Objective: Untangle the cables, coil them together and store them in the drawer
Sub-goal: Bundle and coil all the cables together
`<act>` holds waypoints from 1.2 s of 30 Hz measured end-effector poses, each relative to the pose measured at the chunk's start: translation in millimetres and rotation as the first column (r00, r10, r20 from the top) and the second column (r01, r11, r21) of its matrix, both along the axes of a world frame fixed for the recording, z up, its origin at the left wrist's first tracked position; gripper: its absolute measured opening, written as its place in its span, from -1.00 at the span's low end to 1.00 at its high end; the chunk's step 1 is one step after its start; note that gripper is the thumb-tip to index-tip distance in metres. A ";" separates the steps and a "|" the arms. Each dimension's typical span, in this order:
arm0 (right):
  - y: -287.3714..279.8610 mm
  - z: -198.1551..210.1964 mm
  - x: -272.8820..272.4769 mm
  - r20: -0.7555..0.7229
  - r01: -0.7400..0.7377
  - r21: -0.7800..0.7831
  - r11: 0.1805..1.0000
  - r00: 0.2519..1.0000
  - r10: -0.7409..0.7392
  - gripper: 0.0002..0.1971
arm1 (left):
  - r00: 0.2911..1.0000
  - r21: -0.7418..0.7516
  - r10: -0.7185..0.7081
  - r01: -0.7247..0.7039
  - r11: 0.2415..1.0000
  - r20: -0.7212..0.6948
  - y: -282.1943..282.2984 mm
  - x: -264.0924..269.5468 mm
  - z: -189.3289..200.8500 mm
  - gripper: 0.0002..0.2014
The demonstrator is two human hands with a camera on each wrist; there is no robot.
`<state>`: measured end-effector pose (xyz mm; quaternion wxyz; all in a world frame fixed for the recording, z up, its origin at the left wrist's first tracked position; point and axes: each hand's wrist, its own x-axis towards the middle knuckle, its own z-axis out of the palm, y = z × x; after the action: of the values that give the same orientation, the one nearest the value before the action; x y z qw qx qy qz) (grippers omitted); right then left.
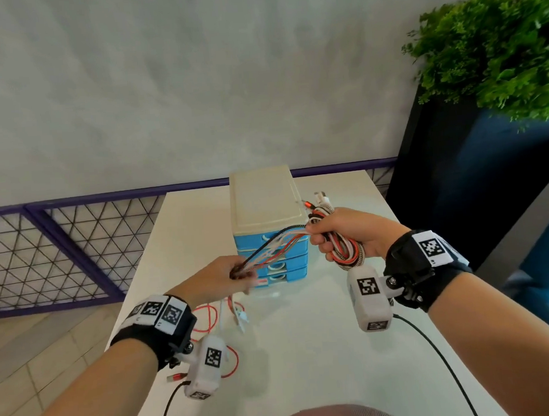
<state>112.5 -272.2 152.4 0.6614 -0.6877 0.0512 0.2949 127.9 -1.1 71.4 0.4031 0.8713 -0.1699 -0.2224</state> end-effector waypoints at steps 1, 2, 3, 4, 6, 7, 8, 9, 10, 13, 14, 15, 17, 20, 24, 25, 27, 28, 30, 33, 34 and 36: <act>4.6 0.2 -1.9 0.015 -0.050 -0.037 0.998 0.999 0.051 -0.95 | 0.998 -0.005 -0.022 0.022 1.000 -0.054 -1.0 -0.2 -0.7 -0.70; 9.9 -0.1 -3.5 0.032 -0.102 -0.080 0.992 0.994 0.105 -0.94 | 0.995 -0.032 -0.038 0.035 0.999 -0.087 -4.2 -0.6 0.7 -0.47; 15.6 -0.9 -4.7 0.049 -0.147 -0.127 0.981 0.987 0.155 -0.93 | 0.995 -0.045 -0.043 0.039 0.998 -0.092 -9.6 -2.0 5.7 -0.27; 21.2 -1.8 -6.0 0.063 -0.185 -0.171 0.968 0.978 0.198 -0.92 | 0.997 -0.047 -0.048 0.045 0.998 -0.064 -16.9 -3.9 12.6 -0.16; 30.8 -3.3 -7.8 0.079 -0.242 -0.237 0.941 0.961 0.266 -0.90 | 0.995 -0.043 -0.095 0.095 0.994 0.013 -34.0 -8.1 29.4 -0.23; 33.8 -3.3 -8.4 0.084 -0.266 -0.254 0.930 0.952 0.295 -0.89 | 0.992 -0.054 -0.128 0.129 0.990 0.020 -42.5 -10.5 38.1 -0.37; 35.3 -2.2 -9.0 0.091 -0.286 -0.259 0.923 0.944 0.318 -0.88 | 0.988 -0.061 -0.157 0.157 0.986 0.013 -48.1 -11.8 43.2 -0.53; 35.5 -0.6 -9.0 0.100 -0.303 -0.257 0.918 0.936 0.337 -0.87 | 0.984 -0.083 -0.179 0.179 0.980 0.000 -52.6 -14.2 47.7 -0.68; 33.9 1.7 -8.9 0.114 -0.314 -0.253 0.915 0.929 0.351 -0.87 | 0.982 -0.111 -0.185 0.182 0.977 -0.021 -54.9 -16.6 49.3 -0.79; 21.3 6.2 -6.4 0.169 -0.309 -0.213 0.927 0.923 0.346 -0.88 | 0.960 -0.268 -0.199 0.143 0.953 -0.195 -50.8 -18.9 45.8 -0.71; 15.4 6.3 -5.0 0.186 -0.284 -0.188 0.940 0.930 0.318 -0.88 | 0.935 -0.319 -0.221 0.127 0.939 -0.278 -48.0 -19.1 43.7 -0.64; 9.1 5.5 -3.8 0.201 -0.246 -0.161 0.956 0.940 0.275 -0.88 | 0.904 -0.358 -0.232 0.097 0.929 -0.359 -44.3 -19.2 42.1 -0.59; -2.1 2.7 -1.0 0.233 -0.161 -0.109 0.981 0.955 0.183 -0.89 | 0.817 -0.430 -0.241 -0.010 0.903 -0.524 -35.4 -18.5 40.5 -0.53; -8.3 -4.0 0.3 0.292 -0.074 -0.134 0.988 0.950 0.111 -0.93 | 0.673 -0.560 -0.311 -0.185 0.808 -0.671 -27.4 -17.1 41.4 -0.47; 3.6 -14.1 3.2 0.437 0.041 -0.260 0.965 0.896 0.080 -0.82 | 0.686 -0.618 -0.295 -0.284 0.733 -0.665 -34.7 -19.5 41.3 -0.58; 7.1 -15.0 3.8 0.466 0.065 -0.265 0.962 0.882 0.069 -0.79 | 0.707 -0.628 -0.275 -0.299 0.718 -0.652 -37.0 -20.5 41.4 -0.60; 12.2 -17.8 6.0 0.520 0.107 -0.262 0.959 0.853 0.047 -0.71 | 0.763 -0.630 -0.209 -0.310 0.712 -0.611 -43.7 -22.9 44.6 -0.63; 14.9 -19.1 6.6 0.539 0.130 -0.257 0.958 0.841 0.030 -0.67 | 0.801 -0.618 -0.157 -0.304 0.725 -0.577 -48.4 -24.3 47.4 -0.64; 20.6 -22.9 7.8 0.557 0.188 -0.224 0.956 0.830 -0.032 -0.63 | 0.890 -0.559 0.002 -0.289 0.777 -0.456 -61.5 -27.2 52.3 -0.65; 30.1 -27.9 8.0 0.501 0.273 -0.103 0.957 0.845 -0.187 -0.58 | 0.968 -0.304 0.247 -0.249 0.919 -0.047 -80.9 -34.1 58.7 -0.68; 32.3 -30.3 8.7 0.453 0.294 -0.044 0.955 0.857 -0.243 -0.55 | 0.958 -0.194 0.264 -0.239 0.951 0.113 -85.4 -36.8 59.6 -0.68; 37.8 -32.2 8.9 0.312 0.312 0.078 0.947 0.895 -0.320 -0.38 | 0.916 -0.003 0.214 -0.226 0.974 0.339 -92.6 -42.5 61.5 -0.70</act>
<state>121.4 -234.3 120.2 0.7089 -0.7001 0.0503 0.0687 85.4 -93.7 132.9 0.3746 0.9172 -0.1333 -0.0265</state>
